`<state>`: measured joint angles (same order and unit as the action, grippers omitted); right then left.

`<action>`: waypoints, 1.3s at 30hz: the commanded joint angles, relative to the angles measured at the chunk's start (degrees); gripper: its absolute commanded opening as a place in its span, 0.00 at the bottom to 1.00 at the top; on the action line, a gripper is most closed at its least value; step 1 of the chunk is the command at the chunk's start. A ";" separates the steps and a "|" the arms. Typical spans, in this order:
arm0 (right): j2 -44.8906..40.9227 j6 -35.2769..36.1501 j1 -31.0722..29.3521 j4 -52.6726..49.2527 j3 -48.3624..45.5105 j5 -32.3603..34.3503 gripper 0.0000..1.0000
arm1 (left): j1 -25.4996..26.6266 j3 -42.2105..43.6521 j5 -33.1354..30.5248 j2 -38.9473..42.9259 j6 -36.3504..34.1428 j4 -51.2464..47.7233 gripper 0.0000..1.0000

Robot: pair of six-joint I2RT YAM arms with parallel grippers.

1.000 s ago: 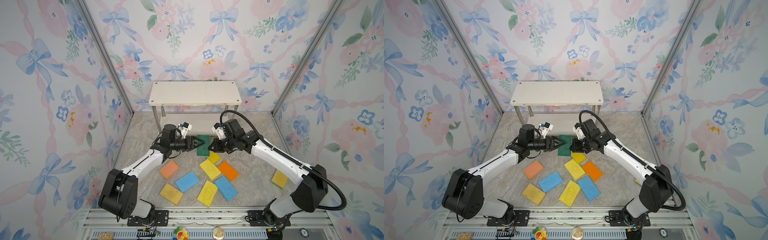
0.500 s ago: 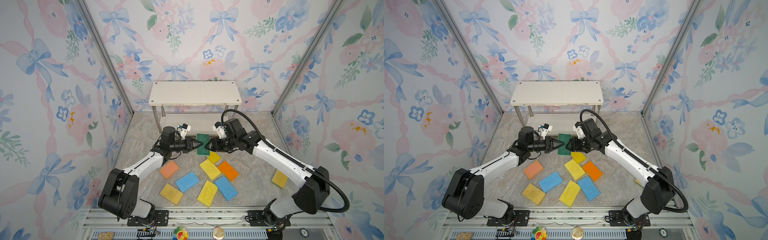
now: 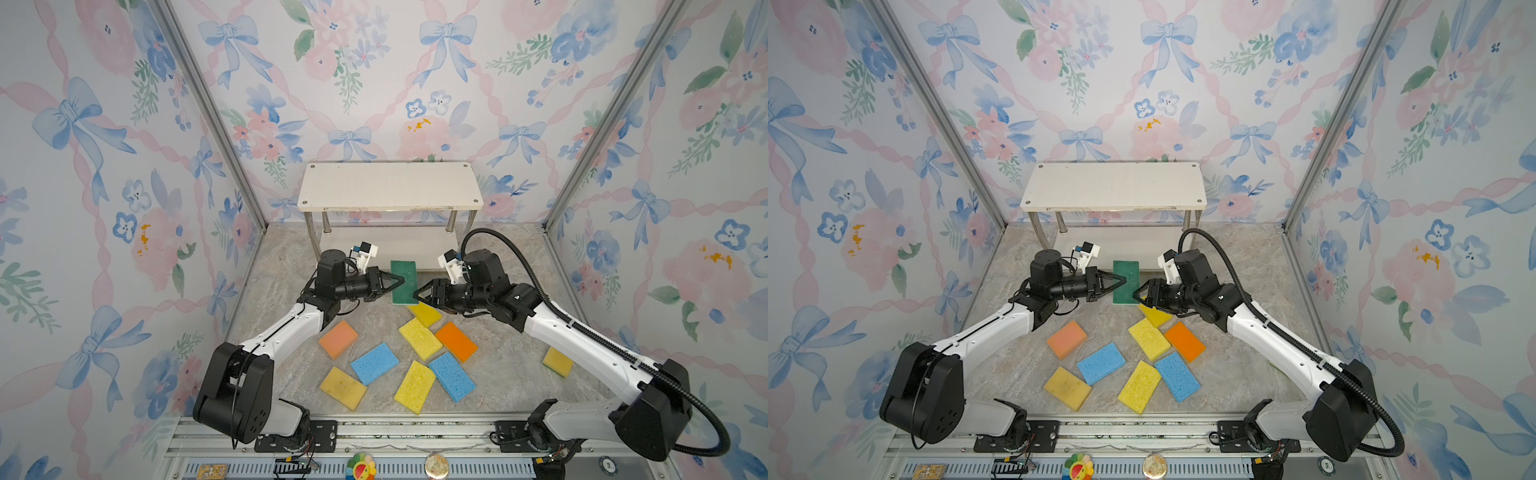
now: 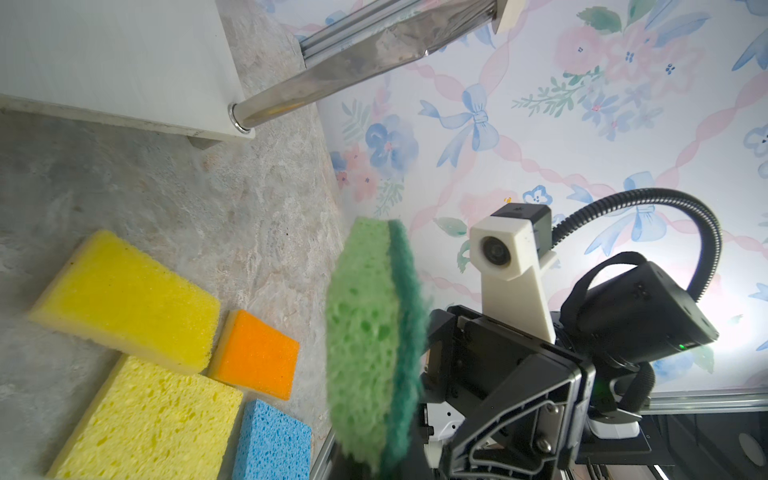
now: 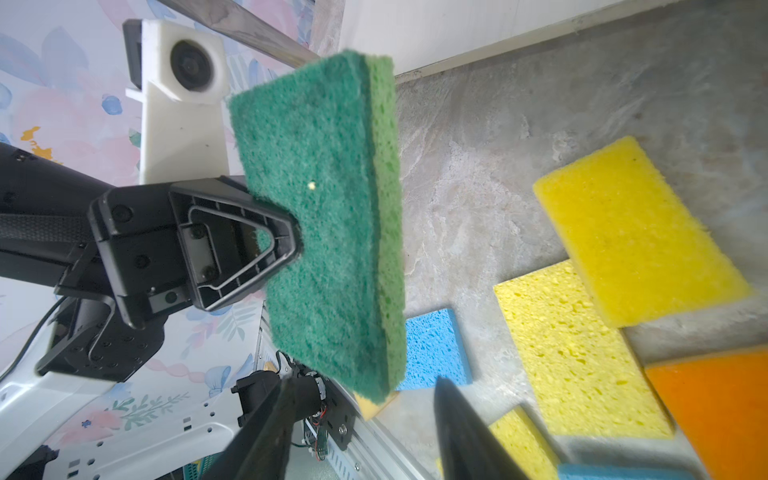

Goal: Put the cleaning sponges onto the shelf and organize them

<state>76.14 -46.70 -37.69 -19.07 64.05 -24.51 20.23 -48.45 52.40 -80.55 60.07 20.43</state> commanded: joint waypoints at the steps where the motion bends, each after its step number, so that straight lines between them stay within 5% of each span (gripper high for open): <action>1: 0.41 -2.38 -0.67 4.11 -0.94 -1.24 0.54 | -0.20 -1.02 1.07 1.93 1.10 1.94 0.00; 22: 2.00 -5.42 -2.57 8.32 -2.73 -0.24 0.50 | -0.63 -0.75 1.47 1.85 2.86 3.82 0.00; 39: 2.17 -5.66 -2.95 8.13 -2.78 1.47 0.30 | -1.16 -0.94 2.00 0.55 2.37 3.79 0.00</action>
<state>77.38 -52.38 -39.88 -11.75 61.82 -23.83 19.42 -48.45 53.06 -79.66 62.26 22.70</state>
